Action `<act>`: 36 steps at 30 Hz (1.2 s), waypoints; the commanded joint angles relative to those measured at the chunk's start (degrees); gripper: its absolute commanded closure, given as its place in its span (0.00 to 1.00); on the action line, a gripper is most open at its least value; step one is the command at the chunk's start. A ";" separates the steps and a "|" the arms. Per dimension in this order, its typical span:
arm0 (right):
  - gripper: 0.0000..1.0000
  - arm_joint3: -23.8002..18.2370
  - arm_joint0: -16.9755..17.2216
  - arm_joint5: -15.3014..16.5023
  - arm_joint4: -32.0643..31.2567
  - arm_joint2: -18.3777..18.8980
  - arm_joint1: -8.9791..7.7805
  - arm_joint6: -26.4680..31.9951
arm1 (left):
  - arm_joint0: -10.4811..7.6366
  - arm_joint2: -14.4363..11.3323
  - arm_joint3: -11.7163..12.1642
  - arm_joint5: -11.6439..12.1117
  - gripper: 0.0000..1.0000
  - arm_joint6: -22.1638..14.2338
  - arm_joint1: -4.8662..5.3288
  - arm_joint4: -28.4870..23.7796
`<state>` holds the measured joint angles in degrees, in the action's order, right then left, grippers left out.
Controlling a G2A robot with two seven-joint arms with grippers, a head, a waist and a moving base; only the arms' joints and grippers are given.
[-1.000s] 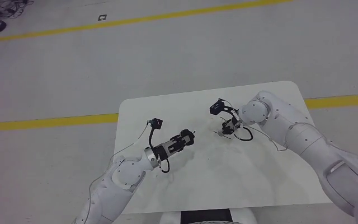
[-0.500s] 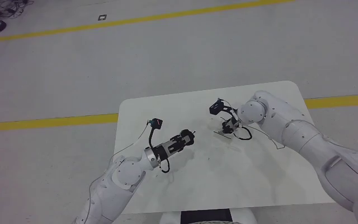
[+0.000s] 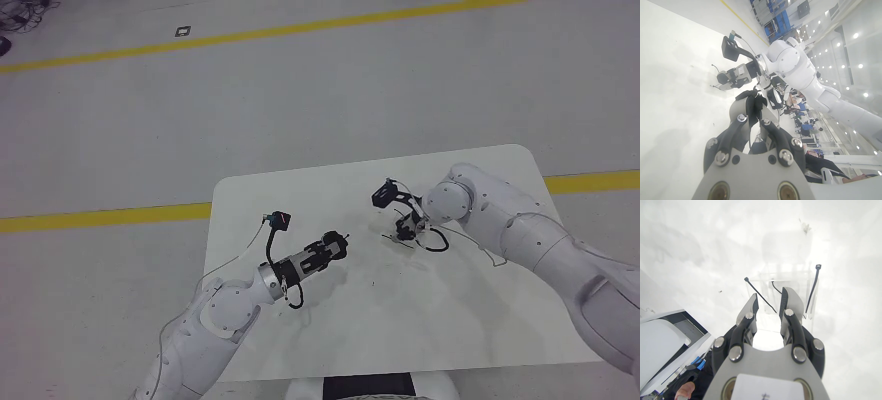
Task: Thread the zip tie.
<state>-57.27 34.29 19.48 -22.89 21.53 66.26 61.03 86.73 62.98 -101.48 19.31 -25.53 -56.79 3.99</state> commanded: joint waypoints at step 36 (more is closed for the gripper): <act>1.00 3.19 -3.34 0.00 5.43 -3.82 0.18 -5.37 | 0.00 0.00 0.00 0.00 1.00 0.00 0.00 0.00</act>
<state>-53.75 30.96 19.48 -17.73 17.30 66.84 55.96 86.73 62.98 -101.48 19.31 -25.53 -56.79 3.99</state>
